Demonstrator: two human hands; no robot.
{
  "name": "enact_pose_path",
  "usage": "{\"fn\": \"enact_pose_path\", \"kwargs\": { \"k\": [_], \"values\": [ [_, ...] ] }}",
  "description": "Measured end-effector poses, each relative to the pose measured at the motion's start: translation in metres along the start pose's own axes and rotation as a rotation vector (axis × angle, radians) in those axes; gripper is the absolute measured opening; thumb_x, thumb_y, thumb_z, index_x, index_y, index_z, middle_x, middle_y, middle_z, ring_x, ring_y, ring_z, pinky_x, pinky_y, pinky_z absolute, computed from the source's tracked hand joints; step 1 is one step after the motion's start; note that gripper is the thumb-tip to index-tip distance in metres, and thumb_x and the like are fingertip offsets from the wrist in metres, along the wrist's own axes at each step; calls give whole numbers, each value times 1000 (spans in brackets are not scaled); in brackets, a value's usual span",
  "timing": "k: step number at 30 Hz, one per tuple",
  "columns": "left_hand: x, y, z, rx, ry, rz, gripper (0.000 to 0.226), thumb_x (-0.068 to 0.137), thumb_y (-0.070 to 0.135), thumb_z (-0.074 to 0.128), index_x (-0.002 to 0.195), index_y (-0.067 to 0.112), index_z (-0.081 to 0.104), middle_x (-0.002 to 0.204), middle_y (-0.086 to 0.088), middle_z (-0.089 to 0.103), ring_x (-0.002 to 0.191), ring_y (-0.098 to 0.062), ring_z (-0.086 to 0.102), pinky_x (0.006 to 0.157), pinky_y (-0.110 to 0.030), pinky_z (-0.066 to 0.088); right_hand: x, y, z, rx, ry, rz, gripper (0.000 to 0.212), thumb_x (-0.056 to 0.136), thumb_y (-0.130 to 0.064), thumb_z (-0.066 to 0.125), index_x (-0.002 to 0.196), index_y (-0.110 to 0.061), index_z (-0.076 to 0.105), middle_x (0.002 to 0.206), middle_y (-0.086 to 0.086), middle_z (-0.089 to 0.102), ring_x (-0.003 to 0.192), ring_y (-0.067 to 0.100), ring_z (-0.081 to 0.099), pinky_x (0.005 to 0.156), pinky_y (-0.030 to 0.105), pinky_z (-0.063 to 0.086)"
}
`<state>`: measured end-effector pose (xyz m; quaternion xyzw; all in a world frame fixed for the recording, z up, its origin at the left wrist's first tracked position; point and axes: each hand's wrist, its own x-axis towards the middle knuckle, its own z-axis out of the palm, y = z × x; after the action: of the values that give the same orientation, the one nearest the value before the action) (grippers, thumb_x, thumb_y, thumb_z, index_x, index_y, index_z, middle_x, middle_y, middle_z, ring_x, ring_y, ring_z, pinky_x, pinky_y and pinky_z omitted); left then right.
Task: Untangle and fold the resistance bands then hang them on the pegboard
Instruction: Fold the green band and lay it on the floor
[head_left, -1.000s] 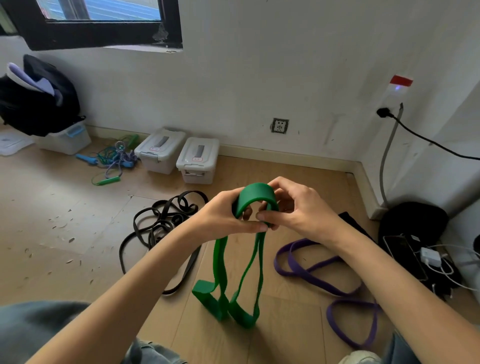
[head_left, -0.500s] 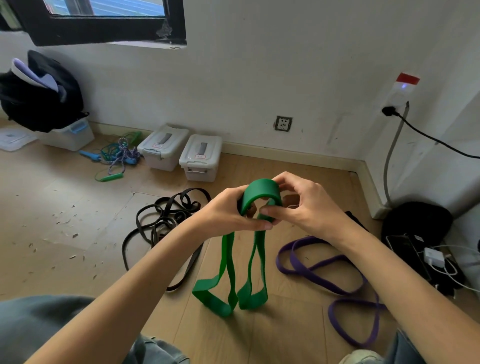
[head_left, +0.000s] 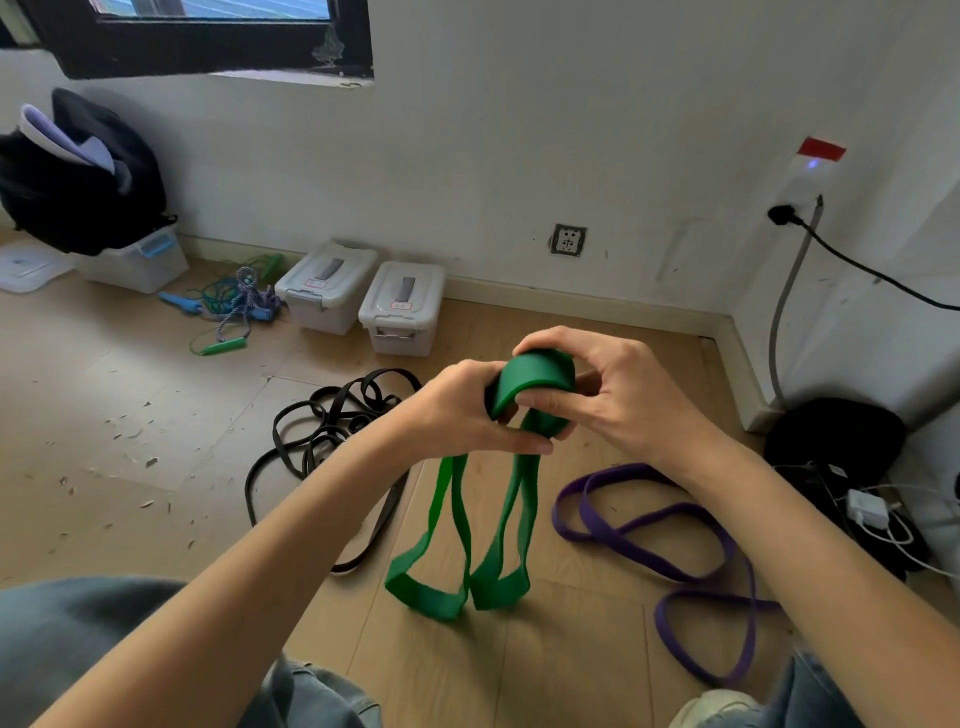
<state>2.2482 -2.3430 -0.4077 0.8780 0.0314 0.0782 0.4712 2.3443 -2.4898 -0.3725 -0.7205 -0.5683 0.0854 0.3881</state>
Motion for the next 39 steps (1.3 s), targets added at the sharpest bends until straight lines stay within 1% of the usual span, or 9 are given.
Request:
{"fn": "enact_pose_path", "kwargs": {
  "k": [4,7,14,18,24,28,32,36,39],
  "values": [
    [0,4,-6,-4,26,30,36,68,22,80,98,11,63,86,-12,66,79,-30,61,75,-49,50,-1,-2,-2,94,12,23,37,76,-36,63,110,-24,58,104,-2,63,87,11,64,68,29,58],
    [0,3,-5,-30,20,16,34,68,20,79,97,13,63,87,-10,67,81,-29,62,75,-46,51,-1,0,0,71,17,16,35,79,-32,64,111,-22,59,105,-2,63,93,12,63,76,32,57],
    [-2,-4,13,-355,14,-28,30,71,10,77,94,23,64,83,9,69,80,-6,65,70,-17,51,-4,1,2,183,27,30,36,75,-34,61,109,-23,58,104,-8,61,94,11,63,78,24,55],
    [-8,-25,27,-361,70,-134,31,68,21,78,96,19,65,106,-11,61,97,-23,62,86,-36,53,-3,-2,-2,296,71,28,32,74,-32,61,105,-25,57,100,-11,59,86,9,66,66,18,55],
    [-15,-38,33,-287,50,-164,14,80,4,65,81,17,58,90,-6,63,88,-17,64,83,-32,53,-4,3,-12,529,238,68,25,79,-29,58,104,-25,55,97,-5,61,82,4,67,63,15,53],
    [-5,-19,-6,-165,227,-62,15,83,3,62,81,16,55,70,2,54,57,3,54,58,-15,47,-11,28,-35,84,17,310,39,79,-38,61,115,-32,49,124,-5,51,105,8,57,84,25,48],
    [2,-1,-8,169,40,-63,21,78,11,68,72,22,52,62,10,51,47,5,47,48,-8,36,-15,28,-16,-156,-176,337,86,66,-36,79,138,-33,32,137,-12,36,126,7,35,101,30,28],
    [3,3,2,308,-9,-41,29,71,18,72,62,30,47,57,11,49,47,6,46,45,-10,34,-14,18,7,-19,-217,224,40,74,-27,76,111,-23,60,100,-7,65,91,5,59,81,26,48],
    [-1,0,-1,204,-11,-54,23,71,21,74,65,31,53,53,14,53,46,4,46,45,-9,33,-10,15,0,-19,-160,170,30,76,-28,74,104,-23,65,91,-8,68,84,4,62,78,23,48]
  ]
}}
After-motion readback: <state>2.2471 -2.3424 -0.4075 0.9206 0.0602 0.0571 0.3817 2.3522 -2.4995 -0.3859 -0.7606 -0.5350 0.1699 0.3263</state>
